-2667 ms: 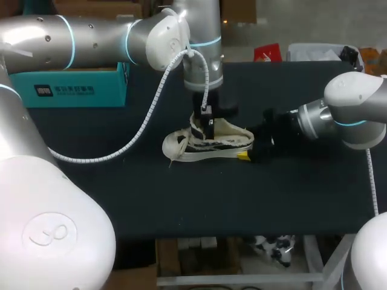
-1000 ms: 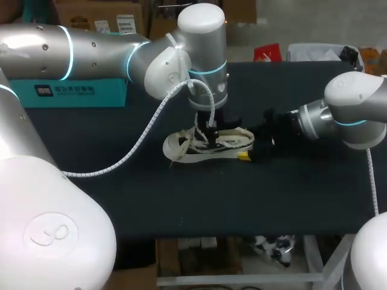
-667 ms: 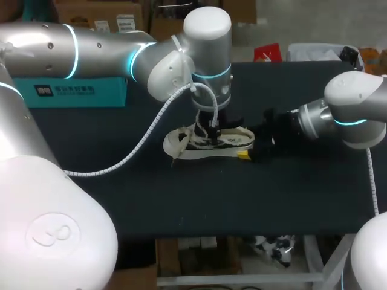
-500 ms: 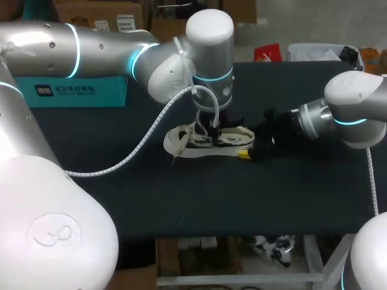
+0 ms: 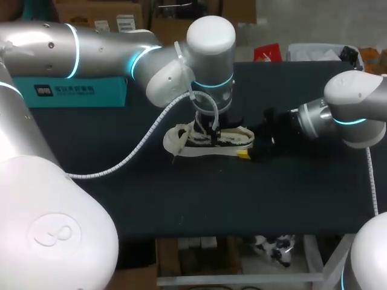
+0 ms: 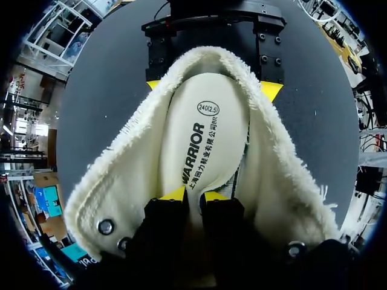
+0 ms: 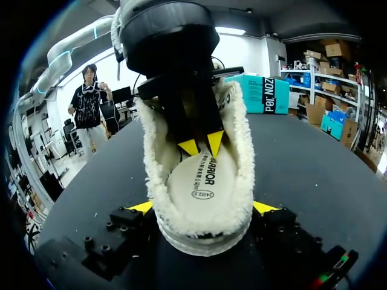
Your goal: Open the shoe tongue, take the insole out of the shoe, put the insole back into the shoe, and pack the shoe into the shoebox
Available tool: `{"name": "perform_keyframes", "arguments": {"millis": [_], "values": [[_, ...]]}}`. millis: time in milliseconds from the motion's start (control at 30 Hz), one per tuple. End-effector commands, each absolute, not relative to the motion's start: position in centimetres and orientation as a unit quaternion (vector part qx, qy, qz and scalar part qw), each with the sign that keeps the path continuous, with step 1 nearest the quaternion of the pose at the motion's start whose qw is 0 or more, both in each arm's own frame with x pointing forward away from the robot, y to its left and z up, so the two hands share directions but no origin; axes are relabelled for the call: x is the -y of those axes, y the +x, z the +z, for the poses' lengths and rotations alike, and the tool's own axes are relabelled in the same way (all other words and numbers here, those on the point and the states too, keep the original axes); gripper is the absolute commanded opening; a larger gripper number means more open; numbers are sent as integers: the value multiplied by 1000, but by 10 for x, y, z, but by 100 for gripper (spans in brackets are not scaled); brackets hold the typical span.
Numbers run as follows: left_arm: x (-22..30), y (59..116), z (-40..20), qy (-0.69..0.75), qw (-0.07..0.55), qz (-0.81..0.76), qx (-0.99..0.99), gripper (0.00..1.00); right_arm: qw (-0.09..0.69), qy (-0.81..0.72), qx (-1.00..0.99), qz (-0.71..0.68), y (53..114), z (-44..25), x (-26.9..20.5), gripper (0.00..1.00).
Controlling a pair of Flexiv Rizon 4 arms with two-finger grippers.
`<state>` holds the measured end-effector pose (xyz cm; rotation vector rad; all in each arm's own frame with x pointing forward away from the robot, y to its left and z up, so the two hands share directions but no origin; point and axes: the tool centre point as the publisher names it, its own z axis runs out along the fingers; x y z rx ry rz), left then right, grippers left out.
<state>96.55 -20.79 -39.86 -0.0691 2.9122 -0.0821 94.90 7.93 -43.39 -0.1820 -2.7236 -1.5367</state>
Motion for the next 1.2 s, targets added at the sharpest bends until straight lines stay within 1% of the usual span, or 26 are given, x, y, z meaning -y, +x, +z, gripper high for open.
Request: {"name": "perform_keyframes", "arguments": {"millis": [33,367,600,933,1200], "values": [[204,1006,-491,-16,110,-41,-993,0,7,-56,869,-492,946,-443,-80,0],[202,976,-415,-19,82,-97,-992,0,7,-56,869,-492,946,-443,-80,0],[207,960,-377,-18,55,-139,-989,0,7,-56,869,-492,946,-443,-80,0],[209,941,-340,-16,39,-172,-984,0,7,-56,869,-492,946,-443,-80,0],[211,932,-323,-12,27,-190,-981,0,7,-56,869,-492,946,-443,-80,0]]}}
